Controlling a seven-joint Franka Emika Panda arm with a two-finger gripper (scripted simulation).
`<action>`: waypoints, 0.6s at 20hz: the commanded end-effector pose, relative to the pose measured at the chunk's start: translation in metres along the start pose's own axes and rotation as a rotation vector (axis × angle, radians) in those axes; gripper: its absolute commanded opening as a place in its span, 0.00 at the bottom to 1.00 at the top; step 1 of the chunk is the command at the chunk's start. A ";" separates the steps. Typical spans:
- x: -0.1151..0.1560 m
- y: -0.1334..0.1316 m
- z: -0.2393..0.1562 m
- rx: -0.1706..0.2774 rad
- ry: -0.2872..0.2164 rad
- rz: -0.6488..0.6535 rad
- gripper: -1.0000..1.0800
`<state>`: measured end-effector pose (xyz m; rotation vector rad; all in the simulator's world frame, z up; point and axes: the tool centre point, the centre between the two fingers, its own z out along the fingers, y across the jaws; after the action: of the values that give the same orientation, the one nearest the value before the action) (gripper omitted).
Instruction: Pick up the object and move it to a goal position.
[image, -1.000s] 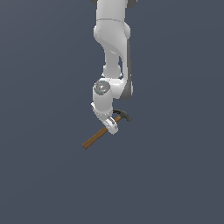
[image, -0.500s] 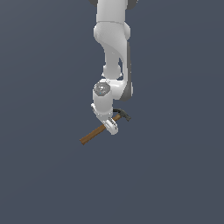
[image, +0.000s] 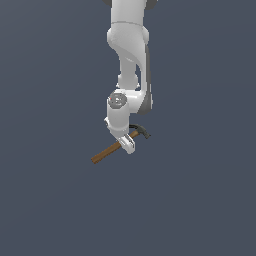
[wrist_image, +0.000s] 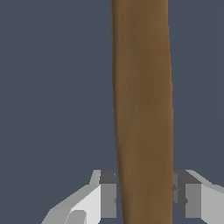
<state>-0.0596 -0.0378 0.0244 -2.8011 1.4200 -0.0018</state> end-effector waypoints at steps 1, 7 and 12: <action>-0.001 -0.006 -0.010 0.003 0.002 -0.001 0.00; -0.010 -0.027 -0.044 0.001 0.002 0.000 0.00; -0.019 -0.049 -0.080 -0.001 0.001 0.001 0.00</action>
<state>-0.0356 0.0006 0.0925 -2.8028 1.4212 0.0002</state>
